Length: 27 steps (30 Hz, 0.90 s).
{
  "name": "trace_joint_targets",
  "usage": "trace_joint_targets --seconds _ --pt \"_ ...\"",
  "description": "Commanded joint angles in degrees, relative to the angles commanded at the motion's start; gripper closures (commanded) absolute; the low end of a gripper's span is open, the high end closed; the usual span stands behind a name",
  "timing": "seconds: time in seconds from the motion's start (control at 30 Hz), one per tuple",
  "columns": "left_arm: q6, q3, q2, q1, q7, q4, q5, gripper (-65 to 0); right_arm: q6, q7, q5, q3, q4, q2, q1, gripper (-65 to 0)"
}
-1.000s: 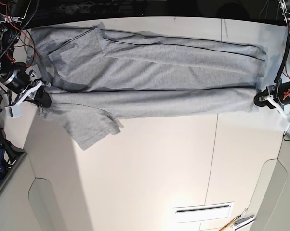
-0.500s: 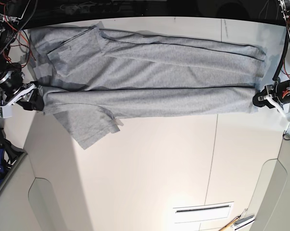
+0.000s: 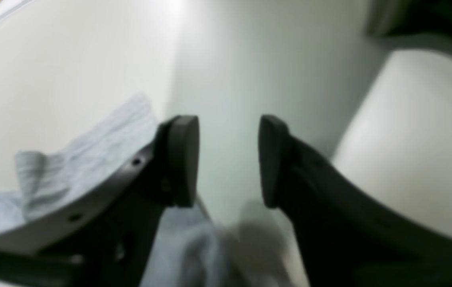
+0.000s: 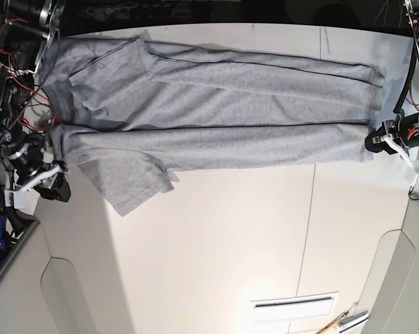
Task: Fold the T-shirt properly
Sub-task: 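Lift the second side edge and fold it over onto the first fold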
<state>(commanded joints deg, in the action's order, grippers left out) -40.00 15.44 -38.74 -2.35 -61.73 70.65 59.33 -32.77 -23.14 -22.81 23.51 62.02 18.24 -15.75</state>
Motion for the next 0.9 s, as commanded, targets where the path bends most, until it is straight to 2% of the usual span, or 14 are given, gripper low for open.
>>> trace_joint_targets --seconds 0.03,0.17,0.33,0.5,0.63,0.7,0.87,0.9 --pt "0.0 0.0 0.0 -0.02 0.0 0.0 0.0 0.0 0.0 0.33 -0.04 -1.38 -2.36 -0.02 -1.05 -25.0" --pt "0.0 0.0 0.02 -0.04 0.24 0.0 0.04 0.0 -0.04 0.17 0.2 -5.95 -4.59 -1.18 -1.99 -35.9" --pt "0.0 0.0 0.0 -0.02 0.66 0.0 0.0 0.0 -0.02 -0.02 2.47 -7.87 -4.59 -3.87 -1.9 -36.0" --pt "0.0 0.0 0.0 -0.02 0.63 0.0 0.02 0.0 -0.04 -0.76 2.47 -7.89 -4.59 -6.34 -1.86 -36.0" --pt "0.0 0.0 0.0 -0.04 0.66 0.0 0.02 0.0 -0.04 -1.53 2.14 -7.89 -4.59 -7.02 -1.84 -35.3" --pt "0.0 0.0 0.0 -0.02 0.63 0.0 0.02 0.0 -0.02 -1.49 1.79 -7.89 -4.52 -6.97 -1.86 -28.6" --pt "0.0 0.0 0.0 -0.02 0.63 0.0 0.02 0.0 -0.04 -1.46 1.77 -7.89 -4.48 -6.99 -1.86 0.0" --pt "0.0 0.0 0.0 -0.02 0.66 0.0 0.02 0.0 -0.04 -1.46 1.77 -7.89 -4.35 -6.97 -1.86 0.0"
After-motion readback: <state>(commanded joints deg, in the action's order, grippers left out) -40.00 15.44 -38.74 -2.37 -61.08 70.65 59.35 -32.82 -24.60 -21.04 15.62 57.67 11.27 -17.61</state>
